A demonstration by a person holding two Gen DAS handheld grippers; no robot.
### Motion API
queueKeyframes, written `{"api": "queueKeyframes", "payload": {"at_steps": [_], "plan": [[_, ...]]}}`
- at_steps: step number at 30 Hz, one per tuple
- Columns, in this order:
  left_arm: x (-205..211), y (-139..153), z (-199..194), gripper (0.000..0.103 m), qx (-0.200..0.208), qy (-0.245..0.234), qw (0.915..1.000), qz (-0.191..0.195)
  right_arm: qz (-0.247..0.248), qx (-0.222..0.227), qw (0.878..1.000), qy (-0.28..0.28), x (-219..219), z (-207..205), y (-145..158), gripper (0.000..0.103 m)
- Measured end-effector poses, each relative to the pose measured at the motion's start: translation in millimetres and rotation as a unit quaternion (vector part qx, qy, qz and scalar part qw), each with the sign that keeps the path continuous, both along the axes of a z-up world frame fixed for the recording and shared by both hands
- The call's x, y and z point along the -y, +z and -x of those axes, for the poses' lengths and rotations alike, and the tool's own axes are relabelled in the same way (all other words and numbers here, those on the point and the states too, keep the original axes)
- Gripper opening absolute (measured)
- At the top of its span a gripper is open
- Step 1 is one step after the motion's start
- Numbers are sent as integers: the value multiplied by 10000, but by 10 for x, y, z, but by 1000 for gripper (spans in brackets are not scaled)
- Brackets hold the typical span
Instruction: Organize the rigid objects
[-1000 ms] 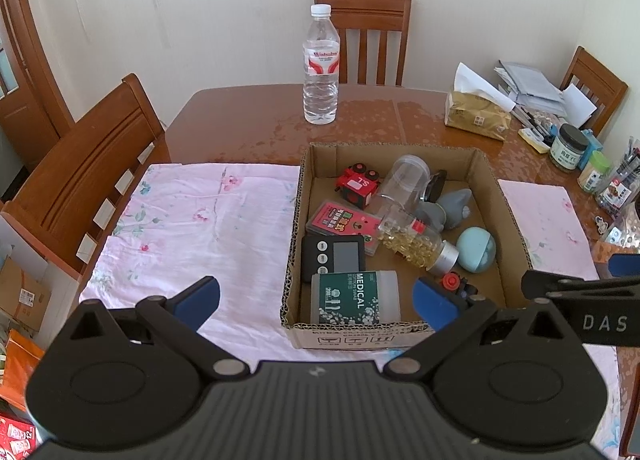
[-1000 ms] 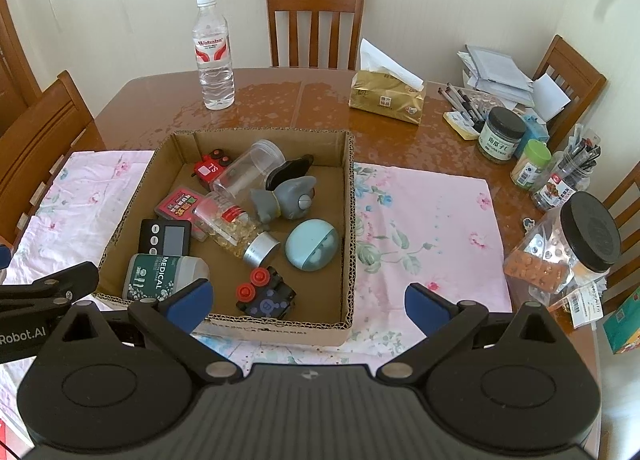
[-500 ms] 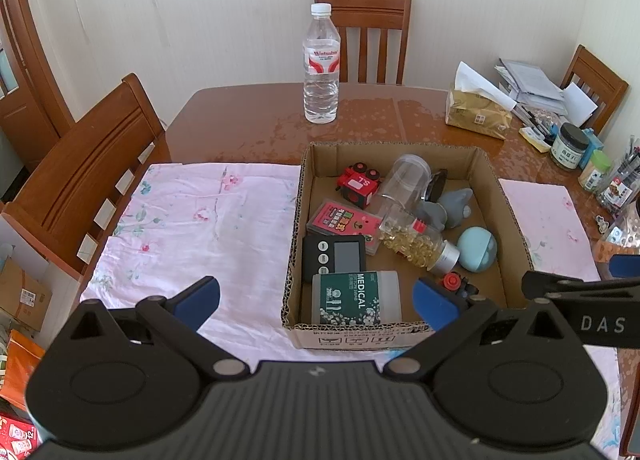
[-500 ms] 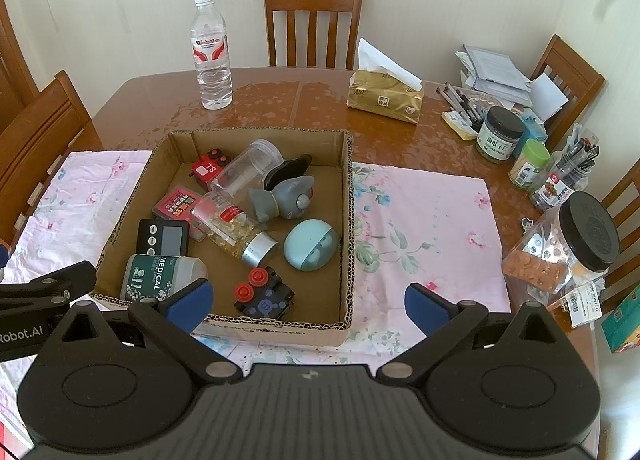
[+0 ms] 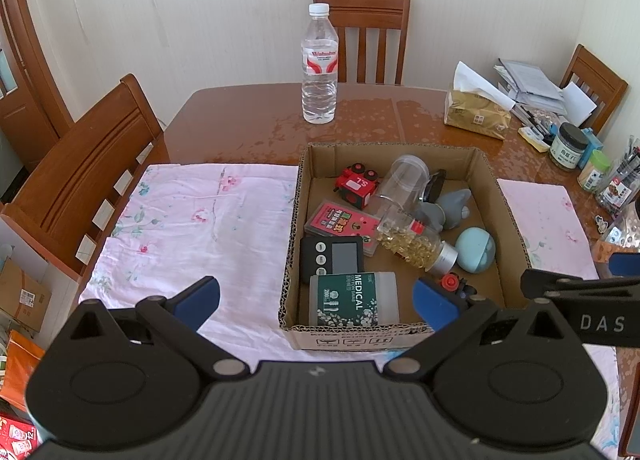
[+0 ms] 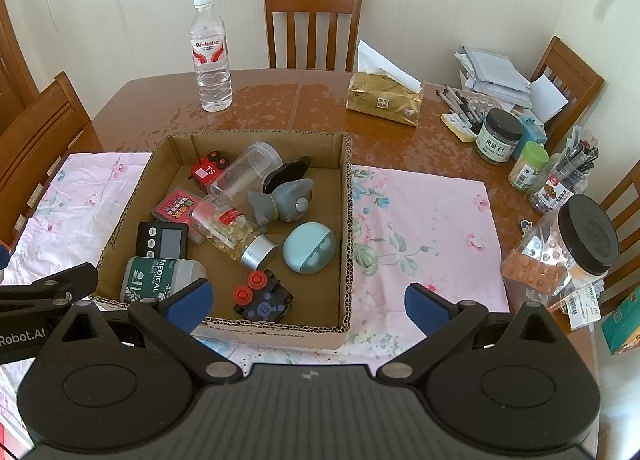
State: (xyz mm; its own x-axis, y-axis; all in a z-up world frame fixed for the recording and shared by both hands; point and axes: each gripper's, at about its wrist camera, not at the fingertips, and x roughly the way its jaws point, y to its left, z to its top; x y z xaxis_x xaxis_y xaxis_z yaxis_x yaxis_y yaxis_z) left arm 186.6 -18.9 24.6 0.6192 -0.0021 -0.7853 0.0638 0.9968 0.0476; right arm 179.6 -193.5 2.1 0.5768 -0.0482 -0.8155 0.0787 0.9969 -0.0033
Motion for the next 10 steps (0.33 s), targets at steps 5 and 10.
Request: {"api": "queueKeyframes", "payload": {"at_steps": [5, 10], "plan": [[3, 1, 2, 102, -5, 2, 10000, 3, 9, 0, 10000, 0, -1, -1, 1, 103], [4, 0, -6, 102, 1, -5, 10000, 6, 2, 0, 10000, 2, 0, 1, 0, 103]]}}
